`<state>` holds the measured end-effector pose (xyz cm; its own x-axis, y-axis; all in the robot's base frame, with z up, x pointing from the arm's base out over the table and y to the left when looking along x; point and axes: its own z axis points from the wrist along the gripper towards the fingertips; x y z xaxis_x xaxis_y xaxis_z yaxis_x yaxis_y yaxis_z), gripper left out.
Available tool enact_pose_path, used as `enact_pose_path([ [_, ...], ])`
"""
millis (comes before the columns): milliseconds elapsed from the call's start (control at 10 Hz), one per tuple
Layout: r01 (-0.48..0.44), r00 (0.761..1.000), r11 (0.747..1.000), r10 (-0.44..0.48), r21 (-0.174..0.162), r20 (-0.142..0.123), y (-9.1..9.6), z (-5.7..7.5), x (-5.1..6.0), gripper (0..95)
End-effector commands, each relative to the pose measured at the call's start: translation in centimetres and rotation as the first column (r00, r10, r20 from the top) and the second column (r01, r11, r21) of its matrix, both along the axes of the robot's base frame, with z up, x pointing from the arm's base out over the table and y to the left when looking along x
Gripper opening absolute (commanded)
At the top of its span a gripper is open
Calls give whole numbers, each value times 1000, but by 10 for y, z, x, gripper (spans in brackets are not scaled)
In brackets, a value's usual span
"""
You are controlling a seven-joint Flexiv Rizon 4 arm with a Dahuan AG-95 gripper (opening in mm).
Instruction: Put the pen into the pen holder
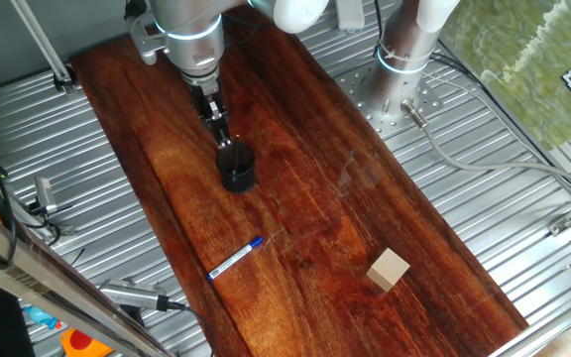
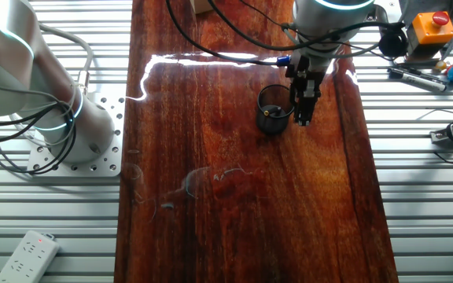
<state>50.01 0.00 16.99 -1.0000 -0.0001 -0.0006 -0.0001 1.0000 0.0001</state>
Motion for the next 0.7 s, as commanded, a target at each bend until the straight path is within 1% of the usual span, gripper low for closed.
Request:
enact_pose_path([
  [100,-232,969,969,222,91,106,0,0,0,0],
  [200,-230,970,970,221,85,103,0,0,0,0],
  [700,-225,971,971,216,82,101,0,0,0,0],
])
